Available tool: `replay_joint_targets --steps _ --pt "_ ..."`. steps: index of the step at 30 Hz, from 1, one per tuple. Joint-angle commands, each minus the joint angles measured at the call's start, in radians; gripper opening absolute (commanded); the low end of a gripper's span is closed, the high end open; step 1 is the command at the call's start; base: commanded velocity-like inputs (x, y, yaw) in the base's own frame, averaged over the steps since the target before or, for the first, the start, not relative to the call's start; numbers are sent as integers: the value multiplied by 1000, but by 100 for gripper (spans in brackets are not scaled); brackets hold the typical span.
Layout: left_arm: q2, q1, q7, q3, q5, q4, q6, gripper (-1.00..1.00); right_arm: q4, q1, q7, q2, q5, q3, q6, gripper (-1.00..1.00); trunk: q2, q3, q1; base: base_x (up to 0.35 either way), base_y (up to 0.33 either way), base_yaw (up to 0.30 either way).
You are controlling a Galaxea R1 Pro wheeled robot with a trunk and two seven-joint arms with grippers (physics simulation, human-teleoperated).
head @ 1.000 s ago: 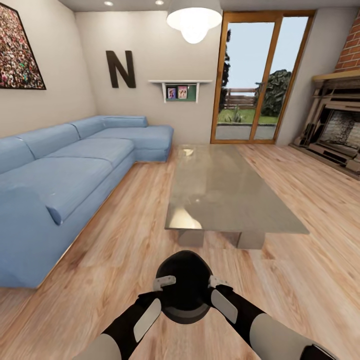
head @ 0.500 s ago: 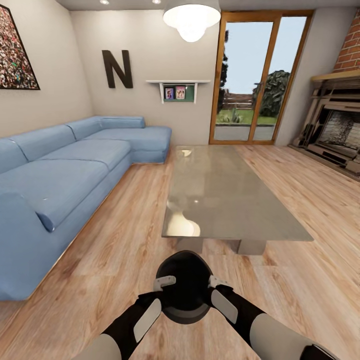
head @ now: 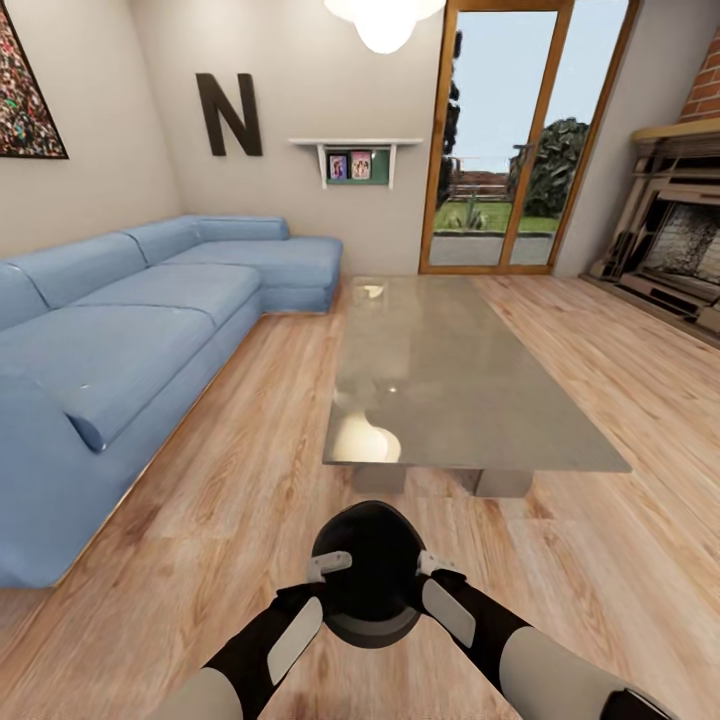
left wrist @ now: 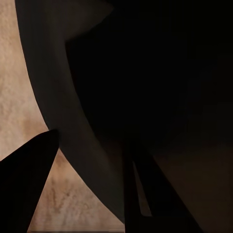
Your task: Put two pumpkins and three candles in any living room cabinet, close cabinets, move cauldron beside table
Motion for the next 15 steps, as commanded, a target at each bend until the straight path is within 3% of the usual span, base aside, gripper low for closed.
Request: replay_joint_targets --steps 1,11,15 --pt "15 -2 9 -6 2 -12 -1 -100 -2 -1 -16 -9 -41 21 1 -100 -1 -5 0 0 0 0" --pt "15 -2 11 -6 2 -12 -2 -100 -2 -1 -16 -9 -41 21 -3 -100 -1 -5 0 4 0 0" --pt "15 -2 11 -6 2 -12 -1 -100 -2 -1 -16 -9 -41 21 -4 -100 -1 -5 0 159 0 0"
